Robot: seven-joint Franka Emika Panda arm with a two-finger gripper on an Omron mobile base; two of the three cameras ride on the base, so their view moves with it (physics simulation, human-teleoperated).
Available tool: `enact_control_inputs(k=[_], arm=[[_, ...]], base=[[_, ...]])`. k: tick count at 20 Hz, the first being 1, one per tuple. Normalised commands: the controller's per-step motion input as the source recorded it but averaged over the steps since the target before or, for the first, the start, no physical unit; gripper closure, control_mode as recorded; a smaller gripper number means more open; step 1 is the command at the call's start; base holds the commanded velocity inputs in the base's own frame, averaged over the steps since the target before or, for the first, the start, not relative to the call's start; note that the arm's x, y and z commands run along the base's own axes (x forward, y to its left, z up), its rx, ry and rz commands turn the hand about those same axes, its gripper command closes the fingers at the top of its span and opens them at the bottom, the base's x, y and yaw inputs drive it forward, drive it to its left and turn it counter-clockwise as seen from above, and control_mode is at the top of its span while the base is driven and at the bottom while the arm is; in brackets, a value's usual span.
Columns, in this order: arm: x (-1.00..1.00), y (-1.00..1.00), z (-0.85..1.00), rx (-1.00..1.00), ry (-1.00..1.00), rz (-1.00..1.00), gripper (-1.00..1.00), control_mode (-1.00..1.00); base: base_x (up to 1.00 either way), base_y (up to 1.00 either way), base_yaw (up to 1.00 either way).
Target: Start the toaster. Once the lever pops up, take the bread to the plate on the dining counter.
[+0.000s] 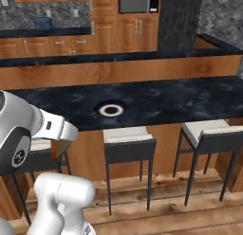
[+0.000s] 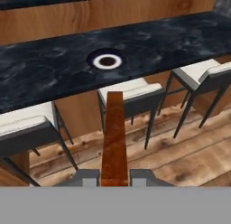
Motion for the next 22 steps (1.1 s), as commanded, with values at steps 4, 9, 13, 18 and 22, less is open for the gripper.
enact_control_inputs(k=[4, 9, 13, 18, 22], arm=[[0.00, 0.00, 0.00, 0.00, 0.00, 0.00, 1.00, 1.00], [0.00, 0.00, 0.00, 0.00, 0.00, 0.00, 1.00, 1.00], [0.00, 0.00, 0.00, 0.00, 0.00, 0.00, 1.00, 1.00], [0.00, 0.00, 0.00, 0.00, 0.00, 0.00, 1.00, 1.00], [0.00, 0.00, 0.00, 0.00, 0.00, 0.00, 1.00, 1.00]], base=[[0.40, -0.97, 0.51], [0.39, -0.81, 0.38], [0.60, -0.56, 0.21], [0.65, -0.32, 0.10], [0.59, -0.06, 0.02]])
